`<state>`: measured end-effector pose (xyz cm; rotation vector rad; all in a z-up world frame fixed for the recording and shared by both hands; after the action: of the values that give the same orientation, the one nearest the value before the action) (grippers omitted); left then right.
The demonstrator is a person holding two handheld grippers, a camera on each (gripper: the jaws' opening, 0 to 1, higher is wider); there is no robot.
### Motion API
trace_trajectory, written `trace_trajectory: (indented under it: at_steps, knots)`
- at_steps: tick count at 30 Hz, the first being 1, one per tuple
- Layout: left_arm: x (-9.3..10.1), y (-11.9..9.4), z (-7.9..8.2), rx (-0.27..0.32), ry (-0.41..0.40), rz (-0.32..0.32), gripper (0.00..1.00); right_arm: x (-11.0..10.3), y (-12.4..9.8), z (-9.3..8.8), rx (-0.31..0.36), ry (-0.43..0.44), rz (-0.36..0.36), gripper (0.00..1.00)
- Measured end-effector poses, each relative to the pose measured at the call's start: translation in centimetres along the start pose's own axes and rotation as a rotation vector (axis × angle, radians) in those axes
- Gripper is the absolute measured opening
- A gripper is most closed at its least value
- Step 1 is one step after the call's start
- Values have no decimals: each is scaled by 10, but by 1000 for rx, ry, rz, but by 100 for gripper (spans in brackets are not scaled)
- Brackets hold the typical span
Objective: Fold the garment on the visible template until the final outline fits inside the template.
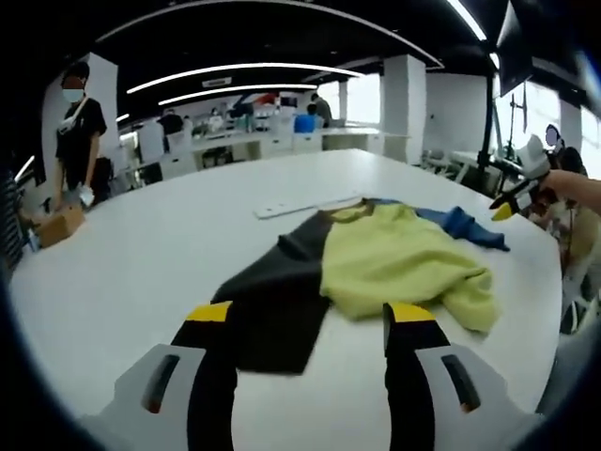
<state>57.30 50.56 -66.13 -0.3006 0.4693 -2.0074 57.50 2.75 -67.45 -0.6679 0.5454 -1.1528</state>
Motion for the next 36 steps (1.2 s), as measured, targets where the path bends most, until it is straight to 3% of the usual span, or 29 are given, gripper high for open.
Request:
trace_trajectory:
  at_steps: [6, 14, 23, 31, 36]
  knots:
    - [22, -4, -6, -6, 20, -39, 59, -6, -5, -20, -33, -35, -26, 47]
    - [45, -6, -18, -21, 48, -96, 56, -23, -9, -39, -44, -46, -7, 38]
    - [71, -11, -26, -12, 18, -148, 48, -33, -7, -51, -43, -31, -7, 24]
    - [107, -3, -33, -37, 87, -237, 40, -34, 1, -61, -43, -46, -48, 14]
    - [129, 7, -37, -52, 109, -291, 37, -34, 4, -63, -45, -58, -64, 14]
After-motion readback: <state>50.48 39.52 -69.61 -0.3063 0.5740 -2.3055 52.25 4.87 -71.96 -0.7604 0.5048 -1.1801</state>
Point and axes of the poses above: the point that each gripper's makers call its tool centre point, and the gripper's own axes: y roughly forward along the fingers, x roughly to its right, z roughly out of its top, the point moved 9 cm from there along -y, roughly backward along the fingers, and after that the axes turned 1 degree about -y, right-handed, at the moved point
